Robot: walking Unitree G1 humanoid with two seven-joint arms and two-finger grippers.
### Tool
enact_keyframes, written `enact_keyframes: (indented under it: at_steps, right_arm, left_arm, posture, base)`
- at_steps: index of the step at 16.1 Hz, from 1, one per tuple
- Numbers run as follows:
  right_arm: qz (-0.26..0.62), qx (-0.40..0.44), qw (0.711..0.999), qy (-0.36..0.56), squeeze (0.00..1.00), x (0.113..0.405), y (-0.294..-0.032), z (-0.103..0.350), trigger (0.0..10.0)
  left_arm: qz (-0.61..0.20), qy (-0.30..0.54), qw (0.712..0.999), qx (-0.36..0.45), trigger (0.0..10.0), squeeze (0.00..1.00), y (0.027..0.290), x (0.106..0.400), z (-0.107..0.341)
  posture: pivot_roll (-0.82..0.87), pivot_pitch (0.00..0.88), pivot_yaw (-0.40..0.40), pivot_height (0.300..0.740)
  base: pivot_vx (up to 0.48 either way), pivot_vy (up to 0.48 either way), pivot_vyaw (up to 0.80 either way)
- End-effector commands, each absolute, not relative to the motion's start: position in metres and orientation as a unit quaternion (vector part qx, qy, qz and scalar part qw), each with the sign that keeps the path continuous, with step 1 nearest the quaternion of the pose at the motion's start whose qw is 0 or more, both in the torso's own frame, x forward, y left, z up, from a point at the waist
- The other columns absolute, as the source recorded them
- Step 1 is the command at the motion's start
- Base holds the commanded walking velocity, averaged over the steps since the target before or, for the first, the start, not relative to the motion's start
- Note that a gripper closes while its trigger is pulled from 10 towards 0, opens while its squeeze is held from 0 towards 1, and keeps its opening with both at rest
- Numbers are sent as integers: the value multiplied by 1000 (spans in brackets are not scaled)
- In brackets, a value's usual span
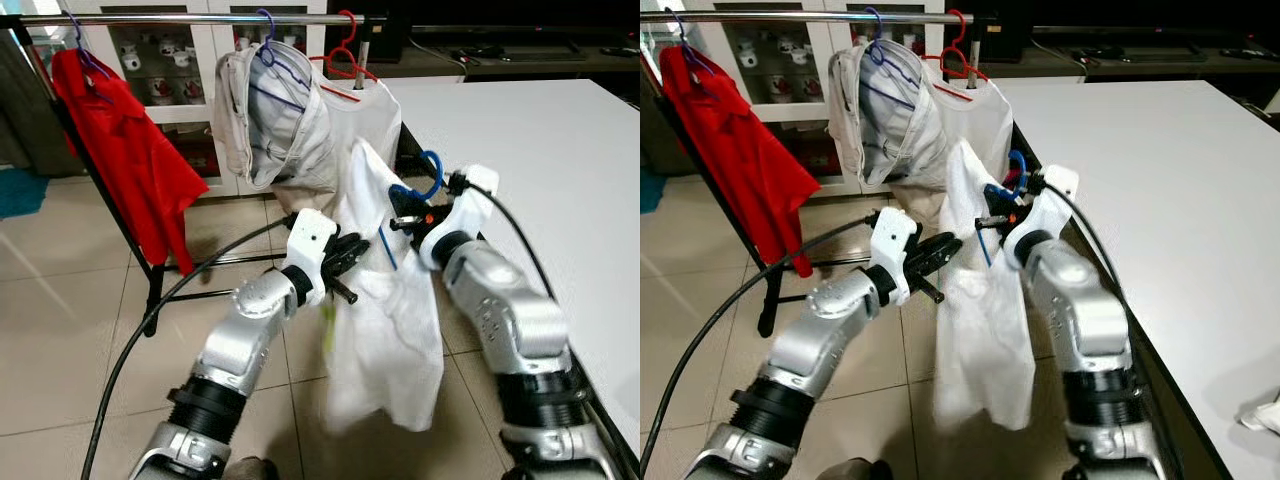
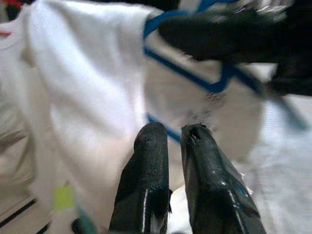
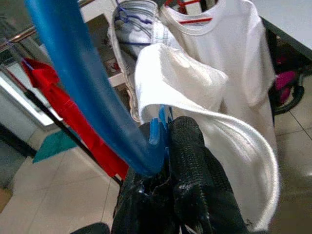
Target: Hang hanger
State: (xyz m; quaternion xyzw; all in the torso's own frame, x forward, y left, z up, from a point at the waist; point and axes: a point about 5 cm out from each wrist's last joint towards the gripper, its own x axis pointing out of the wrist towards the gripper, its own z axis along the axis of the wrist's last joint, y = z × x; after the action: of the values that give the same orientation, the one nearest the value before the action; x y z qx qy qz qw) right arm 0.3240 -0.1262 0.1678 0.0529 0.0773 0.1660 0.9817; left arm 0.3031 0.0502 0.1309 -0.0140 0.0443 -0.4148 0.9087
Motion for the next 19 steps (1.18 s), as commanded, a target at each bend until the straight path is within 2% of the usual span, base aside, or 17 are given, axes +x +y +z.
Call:
enact_keyframes:
  at_steps: [1, 5, 6, 10, 13, 14, 15, 16, 19]
  right_arm:
    - [182, 47, 980, 72, 0, 327, -126, 172, 10000]
    - [199, 25, 977, 79, 0, 334, -137, 176, 10000]
    - [217, 2, 972, 86, 0, 335, -141, 177, 10000]
    - [345, -121, 921, 132, 0, 327, -168, 182, 10000]
    - [430, -137, 883, 132, 0, 317, -172, 192, 10000]
    - [453, -137, 872, 129, 0, 314, -171, 195, 10000]
    - [499, -132, 848, 121, 0, 308, -167, 201, 10000]
    - [526, -130, 832, 117, 0, 304, -165, 204, 10000]
    - [572, -116, 805, 108, 0, 296, -160, 211, 10000]
  left_arm:
    - [-451, 36, 891, -21, 10000, 1000, 39, 298, 138]
    - [-490, 29, 871, -4, 10000, 1000, 46, 293, 144]
    - [-498, 19, 867, 19, 10000, 1000, 59, 294, 150]
    - [-432, -12, 892, 133, 10000, 1000, 171, 314, 198]
    - [-420, 8, 888, 186, 10000, 1000, 213, 310, 212]
    - [-429, 22, 881, 197, 10000, 1000, 219, 308, 210]
    - [-458, 53, 864, 203, 10000, 427, 226, 302, 201]
    - [-482, 66, 850, 201, 10000, 0, 227, 299, 196]
    - [-520, 97, 820, 219, 10000, 0, 227, 295, 181]
  posture:
    - [-107, 0, -45, 740]
    - [-96, 0, -49, 740]
    - [-94, 0, -48, 740]
    - [-83, 0, -53, 740]
    - [-72, 0, -63, 740]
    - [-71, 0, -66, 740]
    - [-69, 0, -69, 740]
    - [-67, 0, -72, 740]
    - [-68, 0, -72, 740]
  base:
    - [0, 0, 0]
    - [0, 0, 0]
    - [0, 0, 0]
    - [0, 0, 0]
    - [0, 0, 0]
    - [0, 0, 0]
    - [0, 0, 0]
    - [0, 0, 0]
    - [0, 0, 0]
